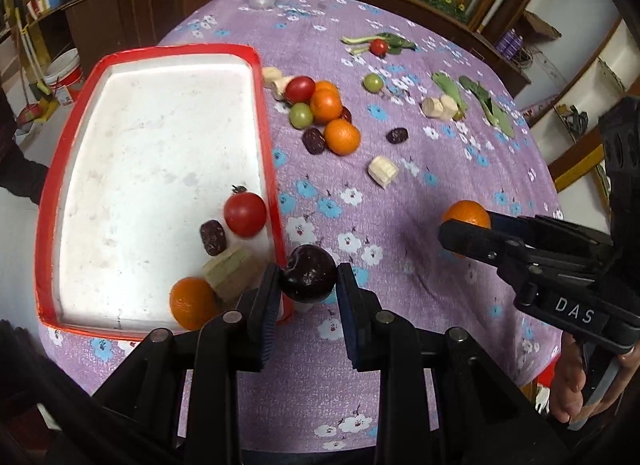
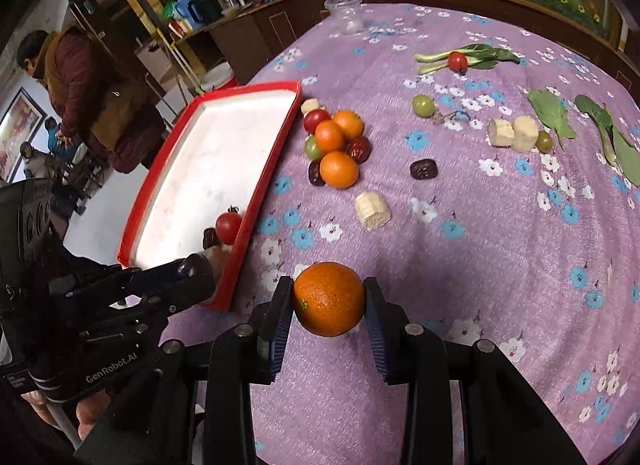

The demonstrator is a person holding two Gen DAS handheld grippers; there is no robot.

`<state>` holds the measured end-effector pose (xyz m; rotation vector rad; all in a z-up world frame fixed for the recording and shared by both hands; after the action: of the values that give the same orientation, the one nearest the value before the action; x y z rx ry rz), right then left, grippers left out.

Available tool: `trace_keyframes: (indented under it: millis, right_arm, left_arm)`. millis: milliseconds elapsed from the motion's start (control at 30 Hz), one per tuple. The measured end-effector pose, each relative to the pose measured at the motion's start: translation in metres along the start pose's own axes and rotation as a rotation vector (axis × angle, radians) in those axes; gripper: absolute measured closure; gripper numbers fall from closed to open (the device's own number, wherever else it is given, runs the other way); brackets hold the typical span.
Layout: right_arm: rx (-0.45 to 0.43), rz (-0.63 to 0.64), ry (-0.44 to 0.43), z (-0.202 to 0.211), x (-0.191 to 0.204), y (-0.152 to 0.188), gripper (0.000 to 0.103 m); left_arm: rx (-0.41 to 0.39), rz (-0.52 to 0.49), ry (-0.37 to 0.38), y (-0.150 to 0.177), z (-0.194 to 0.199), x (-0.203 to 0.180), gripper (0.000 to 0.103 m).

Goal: Organize fruits
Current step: 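Carry the date with the left tool over the tray while the right tool carries the orange there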

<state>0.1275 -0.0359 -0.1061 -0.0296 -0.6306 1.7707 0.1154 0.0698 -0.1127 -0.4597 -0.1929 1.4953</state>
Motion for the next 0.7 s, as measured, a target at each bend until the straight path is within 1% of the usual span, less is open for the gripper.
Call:
trace_keyframes:
  millis: [200, 367, 533, 700]
  right_arm:
    - [0.044, 0.025, 0.026, -0.011, 0.002, -0.003, 0.068]
    - [0.068, 0.046, 0.035, -0.02, 0.009, -0.01, 0.068]
    - [0.085, 0.074, 0.029, -0.034, 0.024, -0.022, 0.068]
    - [0.099, 0.114, 0.022, -0.051, 0.046, -0.038, 0.068]
  left_arm:
    - [0.018, -0.027, 0.025, -0.002, -0.006, -0.002, 0.078]
    - [0.021, -0.016, 0.029, -0.007, -0.008, 0.008, 0.078]
    - [0.0, 0.006, 0.016, -0.017, 0.001, 0.028, 0.078]
    - [-0.023, 0.044, -0.017, -0.029, 0.009, 0.059, 0.078]
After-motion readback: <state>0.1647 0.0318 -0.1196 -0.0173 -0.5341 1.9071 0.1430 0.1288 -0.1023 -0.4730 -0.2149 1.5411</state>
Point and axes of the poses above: each gripper's, at about its wrist camera, not at the fingertips, and z roughly against the way its jaws point, x to its left, y to its underside, the point moved 6 cm from there along -z, roughly the way its jaws point, and after that the axes turned 4 degrees about -y, right-handed, at the moved point
